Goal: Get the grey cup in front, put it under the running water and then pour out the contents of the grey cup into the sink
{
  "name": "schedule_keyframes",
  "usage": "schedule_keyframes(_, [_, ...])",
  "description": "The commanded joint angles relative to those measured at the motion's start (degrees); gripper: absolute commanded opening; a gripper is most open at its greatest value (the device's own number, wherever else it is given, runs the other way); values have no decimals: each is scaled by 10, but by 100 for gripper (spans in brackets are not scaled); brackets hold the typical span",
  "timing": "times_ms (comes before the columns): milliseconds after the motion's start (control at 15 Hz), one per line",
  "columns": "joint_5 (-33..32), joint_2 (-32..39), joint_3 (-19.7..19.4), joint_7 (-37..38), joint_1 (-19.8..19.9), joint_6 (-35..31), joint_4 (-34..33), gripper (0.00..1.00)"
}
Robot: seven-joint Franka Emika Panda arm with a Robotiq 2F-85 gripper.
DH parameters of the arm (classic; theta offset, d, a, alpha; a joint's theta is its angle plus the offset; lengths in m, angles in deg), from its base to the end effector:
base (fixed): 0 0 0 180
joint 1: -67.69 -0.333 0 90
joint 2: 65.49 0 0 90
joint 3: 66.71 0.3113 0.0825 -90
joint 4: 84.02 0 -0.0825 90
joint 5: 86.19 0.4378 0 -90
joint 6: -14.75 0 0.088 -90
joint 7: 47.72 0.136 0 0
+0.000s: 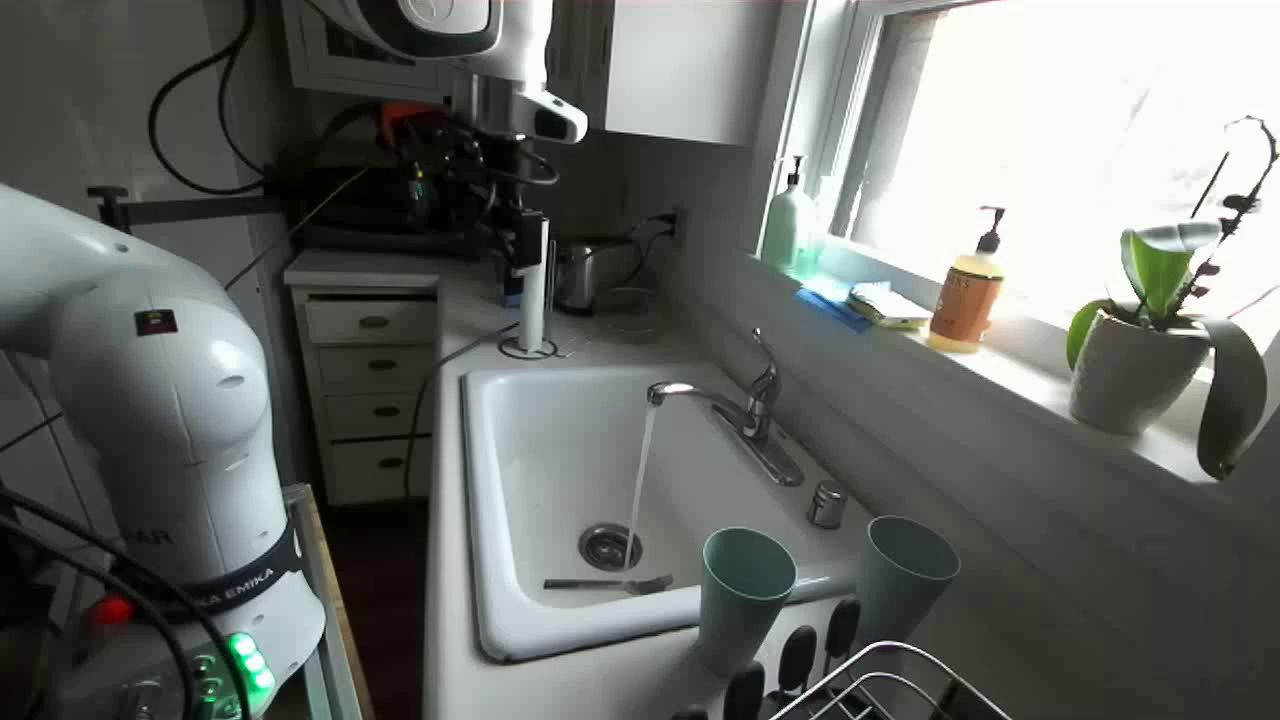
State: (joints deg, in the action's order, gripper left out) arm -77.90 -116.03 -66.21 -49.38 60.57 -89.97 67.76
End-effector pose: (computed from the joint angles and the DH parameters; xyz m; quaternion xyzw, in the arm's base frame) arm 0.3488 0.0623 0.4607 -0.9953 -0.0630 -0.0269 0.0685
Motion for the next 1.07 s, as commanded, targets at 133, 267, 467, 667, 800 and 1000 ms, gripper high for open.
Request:
schedule_keyframes(133, [4, 0, 5, -4, 7, 2, -1, 100])
schedule_keyframes(267, [-7, 35, 2, 10, 28, -21, -19, 100])
schedule_keyframes(467, [-44, 84, -21, 16, 80, -71, -48, 100])
schedule_keyframes(667, [-65, 146, -50, 31, 132, -122, -101, 100])
schedule_keyframes(800, [-73, 198, -66, 48, 163, -168, -143, 100])
schedule_keyframes(1000, [-79, 274, -81, 86, 198, -215, -209, 100])
